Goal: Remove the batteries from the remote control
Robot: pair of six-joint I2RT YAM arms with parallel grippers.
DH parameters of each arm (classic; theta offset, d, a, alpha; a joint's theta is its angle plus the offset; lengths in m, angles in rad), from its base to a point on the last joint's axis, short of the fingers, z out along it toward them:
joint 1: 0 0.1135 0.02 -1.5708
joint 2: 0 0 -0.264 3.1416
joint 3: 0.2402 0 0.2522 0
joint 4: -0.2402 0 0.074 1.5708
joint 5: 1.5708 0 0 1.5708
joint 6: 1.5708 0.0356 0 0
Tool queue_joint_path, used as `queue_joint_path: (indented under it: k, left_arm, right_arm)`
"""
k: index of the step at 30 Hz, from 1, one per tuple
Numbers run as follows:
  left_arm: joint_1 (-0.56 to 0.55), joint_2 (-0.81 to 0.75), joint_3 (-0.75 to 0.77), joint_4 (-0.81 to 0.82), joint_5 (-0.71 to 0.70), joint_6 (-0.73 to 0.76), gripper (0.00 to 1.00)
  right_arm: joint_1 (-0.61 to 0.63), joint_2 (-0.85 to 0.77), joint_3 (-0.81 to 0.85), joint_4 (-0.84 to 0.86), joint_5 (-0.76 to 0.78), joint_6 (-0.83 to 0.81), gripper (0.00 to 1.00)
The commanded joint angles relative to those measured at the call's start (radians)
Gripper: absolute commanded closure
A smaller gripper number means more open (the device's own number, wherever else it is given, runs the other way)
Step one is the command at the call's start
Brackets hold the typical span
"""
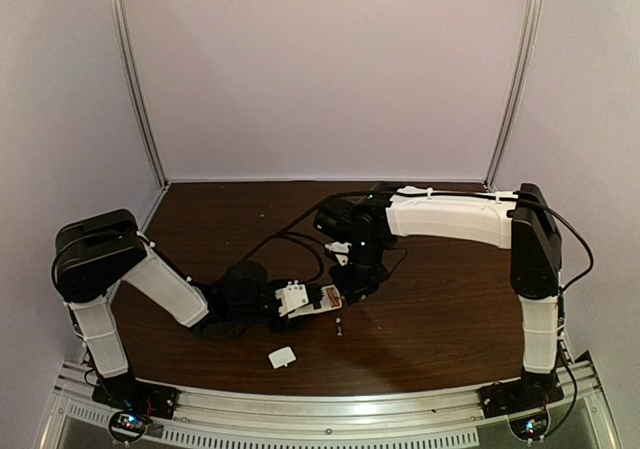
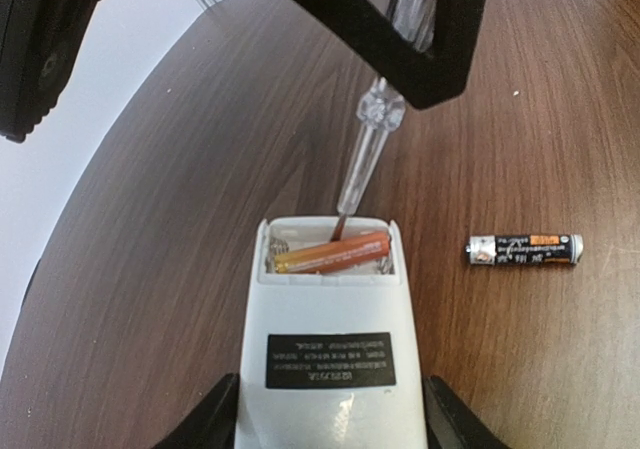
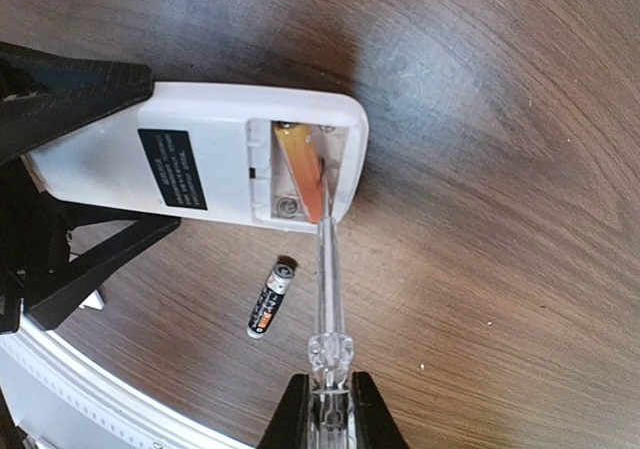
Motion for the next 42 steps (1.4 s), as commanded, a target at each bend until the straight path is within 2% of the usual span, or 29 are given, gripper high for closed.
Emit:
queue_joint_path:
  k: [1, 6, 22, 29, 42]
  left_arm:
    - [-0.010, 0.006, 0.029, 0.101, 0.051, 0.023, 1.00]
    - [-0.010, 0.005, 0.028, 0.099, 0.047, 0.026, 1.00]
    - [-0.010, 0.008, 0.030, 0.099, 0.051, 0.030, 1.00]
    - [-0.010, 0.011, 0.027, 0.107, 0.041, 0.031, 1.00]
    - [-0.010, 0.010, 0.026, 0.112, 0.034, 0.030, 1.00]
  right_arm:
    - [-0.008, 0.034, -0.015, -0.053, -0.014, -0.055, 1.00]
    - [-0.034, 0.023, -0.090, 0.077, -0.155, -0.134, 1.00]
    - [-0.109, -0.103, -0.365, 0.423, -0.421, -0.153, 1.00]
    - [-0.120, -0.105, -0.416, 0.525, -0.470, -0.131, 1.00]
    - [-0.121, -0.170, -0.463, 0.579, -0.423, -0.075, 1.00]
